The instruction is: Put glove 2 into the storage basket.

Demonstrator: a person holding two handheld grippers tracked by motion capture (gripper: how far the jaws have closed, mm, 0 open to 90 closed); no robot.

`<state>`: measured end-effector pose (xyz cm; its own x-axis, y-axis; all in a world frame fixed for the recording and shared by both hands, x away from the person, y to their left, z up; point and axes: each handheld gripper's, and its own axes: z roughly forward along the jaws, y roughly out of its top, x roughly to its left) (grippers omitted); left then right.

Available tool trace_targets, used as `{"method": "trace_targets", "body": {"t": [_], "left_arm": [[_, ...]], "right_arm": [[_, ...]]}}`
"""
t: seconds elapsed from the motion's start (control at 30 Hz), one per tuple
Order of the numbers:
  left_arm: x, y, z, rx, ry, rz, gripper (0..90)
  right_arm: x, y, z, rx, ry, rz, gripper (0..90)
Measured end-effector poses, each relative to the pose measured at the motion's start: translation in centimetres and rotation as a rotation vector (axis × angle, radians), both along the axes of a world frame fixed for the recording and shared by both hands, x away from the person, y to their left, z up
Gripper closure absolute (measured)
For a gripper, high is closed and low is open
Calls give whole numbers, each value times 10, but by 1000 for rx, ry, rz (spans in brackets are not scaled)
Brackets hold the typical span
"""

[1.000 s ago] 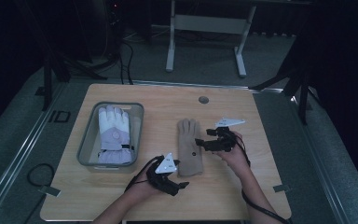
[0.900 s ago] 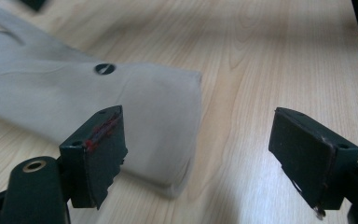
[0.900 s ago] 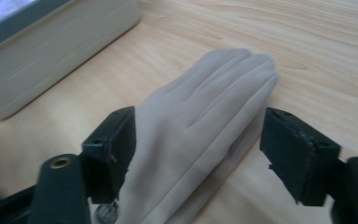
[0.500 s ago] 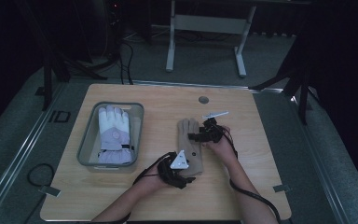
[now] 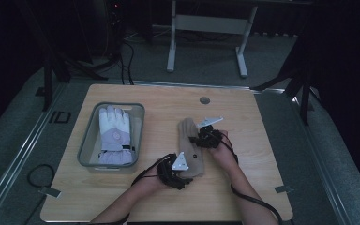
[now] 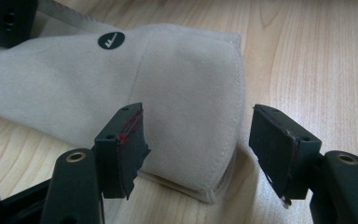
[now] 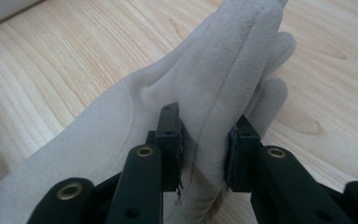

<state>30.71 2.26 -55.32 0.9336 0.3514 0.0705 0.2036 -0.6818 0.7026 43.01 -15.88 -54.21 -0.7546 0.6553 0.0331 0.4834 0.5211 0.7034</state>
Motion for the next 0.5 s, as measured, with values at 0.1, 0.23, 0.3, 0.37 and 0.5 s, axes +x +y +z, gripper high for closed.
{"method": "trace_targets", "body": {"t": [0.1,0.23,0.3,0.37,0.5], "left_arm": [[0,-1,-1,11,-8,-7,355],[-2,-3,-1,31,-33,1,388],[-2,-2,-1,26,-43,-1,414],[0,-1,-1,33,-53,2,500],[3,-1,3,59,-73,36,758]], "right_arm": [[-1,-2,-2,31,5,-17,715],[-1,-2,-2,29,5,-18,715],[-1,-1,-1,23,4,-20,715],[0,-1,-1,27,5,-21,715],[-1,-1,-1,33,8,-29,719]]}}
